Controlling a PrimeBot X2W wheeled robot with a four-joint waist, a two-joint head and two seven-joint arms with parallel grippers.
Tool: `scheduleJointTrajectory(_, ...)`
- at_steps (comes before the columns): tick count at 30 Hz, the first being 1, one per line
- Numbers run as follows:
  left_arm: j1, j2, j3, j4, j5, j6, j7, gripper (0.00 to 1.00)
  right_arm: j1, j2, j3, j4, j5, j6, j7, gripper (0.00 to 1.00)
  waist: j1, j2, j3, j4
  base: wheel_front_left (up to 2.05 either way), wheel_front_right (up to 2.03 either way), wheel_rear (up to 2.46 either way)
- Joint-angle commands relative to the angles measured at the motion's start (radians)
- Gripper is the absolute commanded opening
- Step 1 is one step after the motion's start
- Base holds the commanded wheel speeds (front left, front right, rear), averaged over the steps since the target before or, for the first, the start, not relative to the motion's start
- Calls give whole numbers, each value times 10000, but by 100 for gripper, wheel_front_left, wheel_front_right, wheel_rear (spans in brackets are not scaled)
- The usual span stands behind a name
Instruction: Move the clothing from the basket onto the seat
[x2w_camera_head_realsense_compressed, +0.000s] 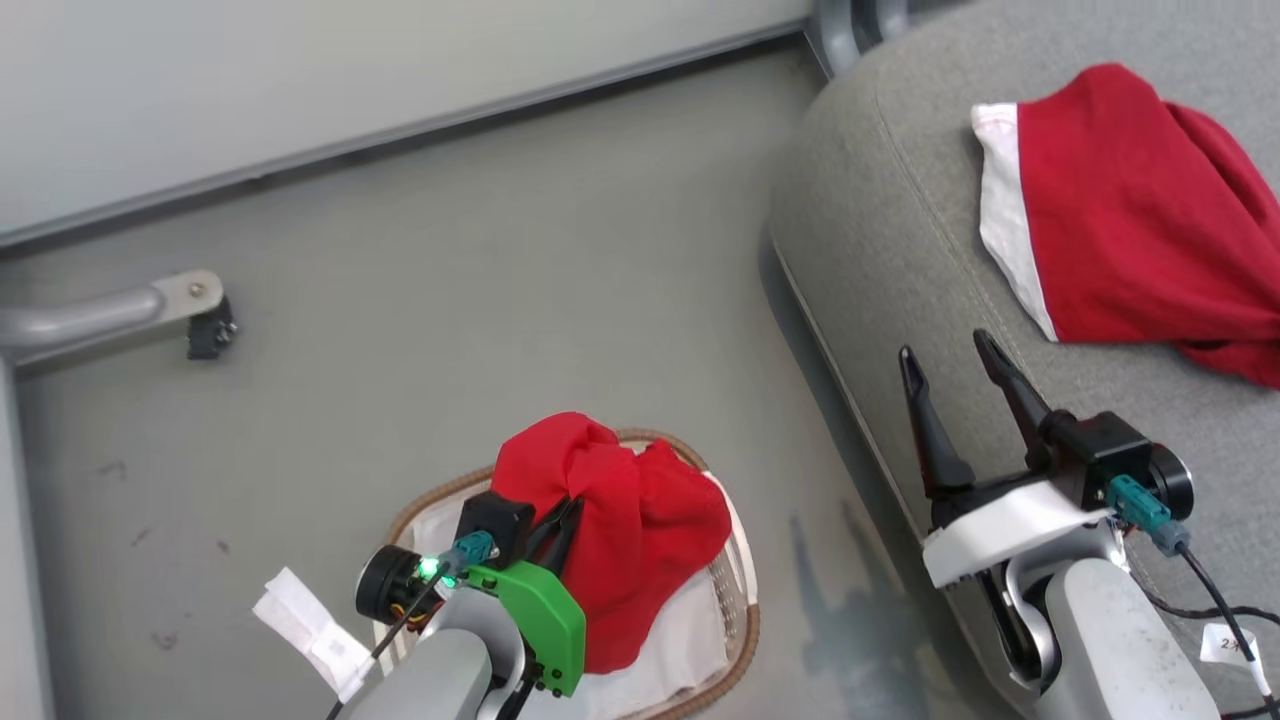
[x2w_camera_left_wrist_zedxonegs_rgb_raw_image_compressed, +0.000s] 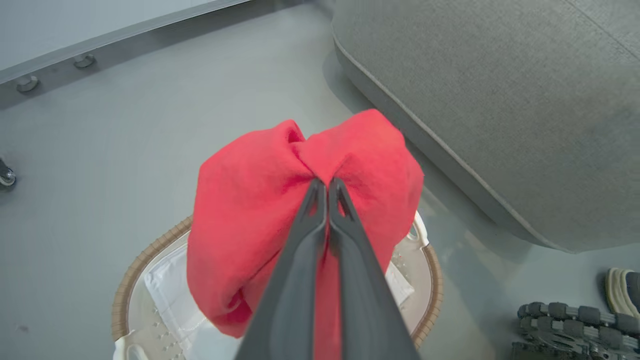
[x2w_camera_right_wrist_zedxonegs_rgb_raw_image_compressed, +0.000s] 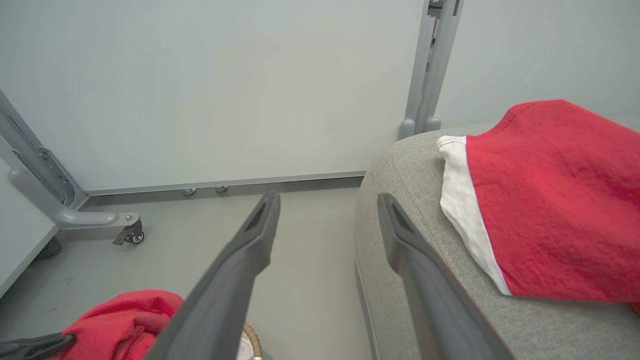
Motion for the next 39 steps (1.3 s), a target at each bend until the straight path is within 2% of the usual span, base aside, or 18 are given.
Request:
scheduleJointTrajectory(1,249,79,190,-309,147,91,-33,0,245,-41,-50,61,-65,-10,-20,100,1,0,-907,624,0,0,0)
scheduleJointTrajectory(10,1048,131,1399,-2522,714,238,-36,0,983,-41,-126,230,-119,-10,-20,100,1,0,-1807,867,0,0,0)
scheduleJointTrajectory(23,1340,-23,2649,-5258,1339,180,-36,0,1853,-40,458,517,-178,-10,-20,100,1,0,-2593,1039,0,0,0)
scheduleJointTrajectory(30,1123,-83,2704,-5862,1453,143,-34,0,1978,-40,1709,669,-391,-10,-20,100,1,0,-2685,1151,0,0,0)
scheduleJointTrajectory(39,984,-115,2412,-6025,1318,150,-36,0,780,-40,3753,742,434,-10,-19,100,1,0,-2667,1386,0,0,0)
